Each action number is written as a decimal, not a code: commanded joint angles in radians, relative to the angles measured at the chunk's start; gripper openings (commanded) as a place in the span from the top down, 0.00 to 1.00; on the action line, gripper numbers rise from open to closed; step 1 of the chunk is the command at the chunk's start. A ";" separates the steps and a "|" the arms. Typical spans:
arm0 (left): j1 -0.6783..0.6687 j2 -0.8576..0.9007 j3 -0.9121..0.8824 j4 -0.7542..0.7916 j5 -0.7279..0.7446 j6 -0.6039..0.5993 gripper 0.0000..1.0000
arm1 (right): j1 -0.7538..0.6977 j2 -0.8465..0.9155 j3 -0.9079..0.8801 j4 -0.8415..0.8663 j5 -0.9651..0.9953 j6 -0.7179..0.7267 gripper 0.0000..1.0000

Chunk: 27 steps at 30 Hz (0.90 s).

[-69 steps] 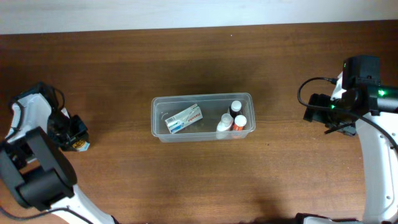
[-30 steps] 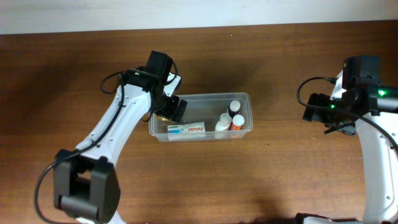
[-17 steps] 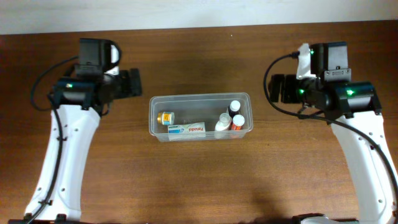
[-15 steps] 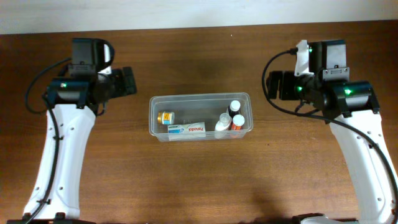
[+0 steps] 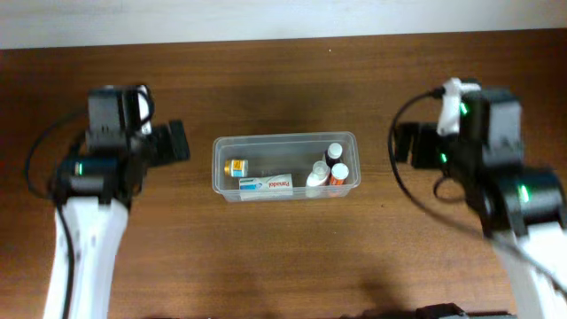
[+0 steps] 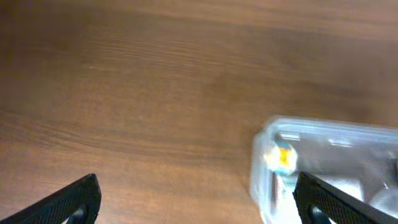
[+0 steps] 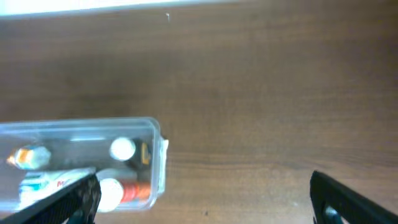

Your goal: Pack container

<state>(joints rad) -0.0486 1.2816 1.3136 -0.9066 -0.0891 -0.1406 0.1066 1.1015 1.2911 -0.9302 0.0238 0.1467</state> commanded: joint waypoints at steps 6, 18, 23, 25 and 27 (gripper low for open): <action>-0.029 -0.598 -0.472 0.093 0.021 0.026 0.01 | 0.037 -0.576 -0.518 0.056 0.048 0.072 0.02; -0.029 -0.754 -0.532 -0.185 0.021 0.026 0.01 | 0.037 -0.714 -0.777 0.028 0.037 0.072 0.02; -0.029 -0.754 -0.532 -0.190 0.021 0.026 0.01 | 0.037 -0.714 -0.777 0.001 0.044 0.071 0.02; -0.029 -0.754 -0.532 -0.190 0.021 0.026 0.01 | 0.037 -0.726 -0.777 -0.023 0.043 0.072 0.01; -0.029 -0.754 -0.532 -0.190 0.021 0.026 0.01 | 0.030 -0.784 -0.777 -0.048 0.034 0.071 0.02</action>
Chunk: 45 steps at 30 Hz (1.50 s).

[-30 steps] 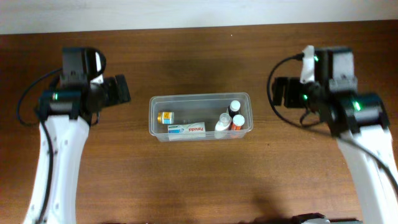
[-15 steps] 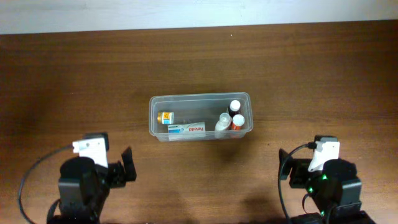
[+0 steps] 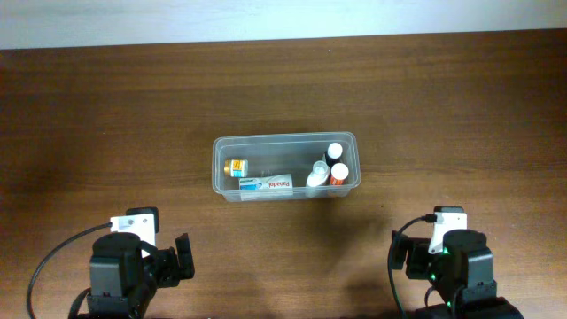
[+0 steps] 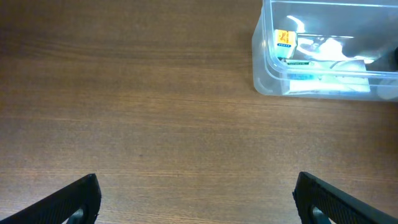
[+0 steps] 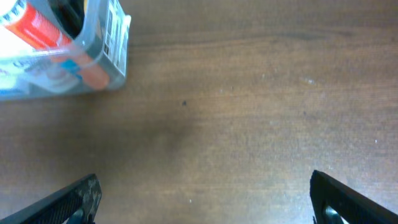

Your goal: Pack container

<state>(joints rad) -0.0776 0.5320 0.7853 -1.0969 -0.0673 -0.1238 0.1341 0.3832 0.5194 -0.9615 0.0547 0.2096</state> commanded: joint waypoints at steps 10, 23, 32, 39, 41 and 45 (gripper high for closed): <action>0.000 -0.004 -0.004 0.000 0.000 0.009 0.01 | -0.046 -0.369 -0.269 0.471 0.000 -0.354 0.01; 0.000 -0.004 -0.004 0.000 0.000 0.009 0.01 | -0.050 -0.377 -0.514 0.886 0.002 -0.434 0.02; 0.000 -0.004 -0.004 0.000 0.000 0.009 0.01 | -0.050 -0.377 -0.514 0.887 0.002 -0.434 0.02; 0.000 -0.004 -0.005 0.000 0.000 0.009 0.01 | -0.050 -0.377 -0.514 0.887 0.002 -0.434 0.02; 0.000 -0.020 -0.007 0.000 -0.001 0.009 0.01 | -0.050 -0.377 -0.514 0.887 0.002 -0.434 0.02; 0.000 -0.148 -0.081 0.048 0.003 0.010 0.01 | -0.050 -0.377 -0.514 0.887 0.002 -0.434 0.02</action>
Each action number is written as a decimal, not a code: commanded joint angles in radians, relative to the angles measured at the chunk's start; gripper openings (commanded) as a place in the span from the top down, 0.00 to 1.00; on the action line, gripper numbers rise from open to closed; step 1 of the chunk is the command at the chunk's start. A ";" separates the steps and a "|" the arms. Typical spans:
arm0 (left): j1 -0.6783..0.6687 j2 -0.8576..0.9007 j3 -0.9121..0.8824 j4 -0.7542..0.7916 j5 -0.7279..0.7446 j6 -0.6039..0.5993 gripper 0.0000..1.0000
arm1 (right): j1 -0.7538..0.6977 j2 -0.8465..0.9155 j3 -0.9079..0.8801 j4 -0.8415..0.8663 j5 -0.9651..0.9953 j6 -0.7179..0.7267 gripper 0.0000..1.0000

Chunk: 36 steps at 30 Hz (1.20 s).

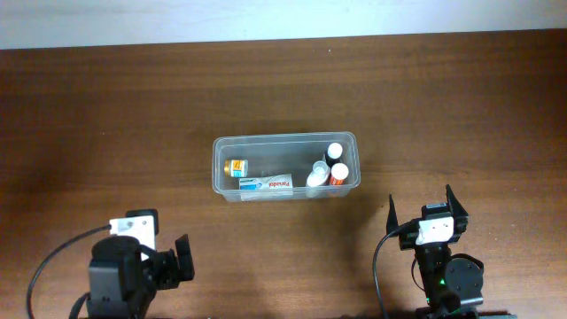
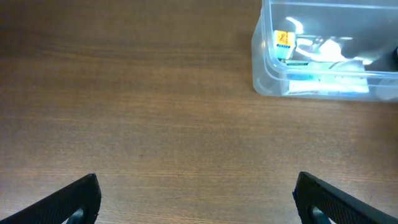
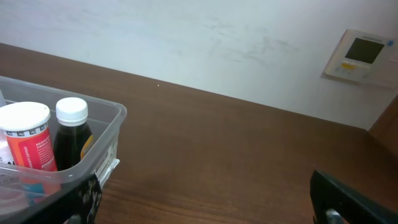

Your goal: Pack container

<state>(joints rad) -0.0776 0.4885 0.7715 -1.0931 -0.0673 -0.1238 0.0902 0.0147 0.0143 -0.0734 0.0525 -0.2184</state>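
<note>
A clear plastic container (image 1: 283, 138) stands mid-table. In it lie a small orange-capped bottle (image 1: 236, 166) and a white Panadol box (image 1: 266, 184), with a white bottle (image 1: 316, 177), an orange bottle (image 1: 337, 174) and a dark bottle (image 1: 334, 152) at its right end. My left gripper (image 2: 198, 200) is open and empty near the table's front left, with the container (image 2: 267, 62) far ahead to its right. My right gripper (image 1: 422, 208) is open and empty at the front right. Its view looks level past the container's corner (image 3: 99, 140) at the orange bottle (image 3: 28, 143) and dark bottle (image 3: 71, 130).
Bare brown wood surrounds the container on all sides. A white wall runs behind the table's far edge, with a wall thermostat (image 3: 360, 55) on it. Both arm bases sit at the front edge.
My right wrist has tilted up: its camera faced down at the table before and now looks level toward the wall. The left arm and the container's contents are unchanged.
First both open grippers hung beside the container, one at each end. Then both arms were back at the table's front edge, looking down at the wood. Now the right gripper points forward across the table; the container has stayed put.
</note>
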 commanded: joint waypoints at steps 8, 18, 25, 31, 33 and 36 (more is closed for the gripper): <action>0.009 -0.481 -0.582 0.607 0.000 0.124 0.01 | -0.006 -0.008 -0.009 -0.002 0.005 -0.006 0.02; 0.016 -0.478 -0.762 1.014 0.026 0.283 0.01 | -0.006 -0.008 -0.009 -0.002 0.005 -0.006 0.02; 0.016 -0.478 -0.762 1.014 0.026 0.283 0.01 | -0.006 -0.008 -0.009 -0.002 0.005 -0.006 0.02; 0.016 -0.478 -0.762 1.014 0.026 0.283 0.00 | -0.006 -0.008 -0.009 -0.002 0.005 -0.006 0.02; 0.016 -0.478 -0.762 1.014 0.026 0.283 0.01 | -0.006 -0.008 -0.009 -0.002 0.005 -0.006 0.02; 0.016 -0.478 -0.762 1.014 0.026 0.283 0.01 | -0.006 -0.008 -0.009 -0.002 0.005 -0.006 0.02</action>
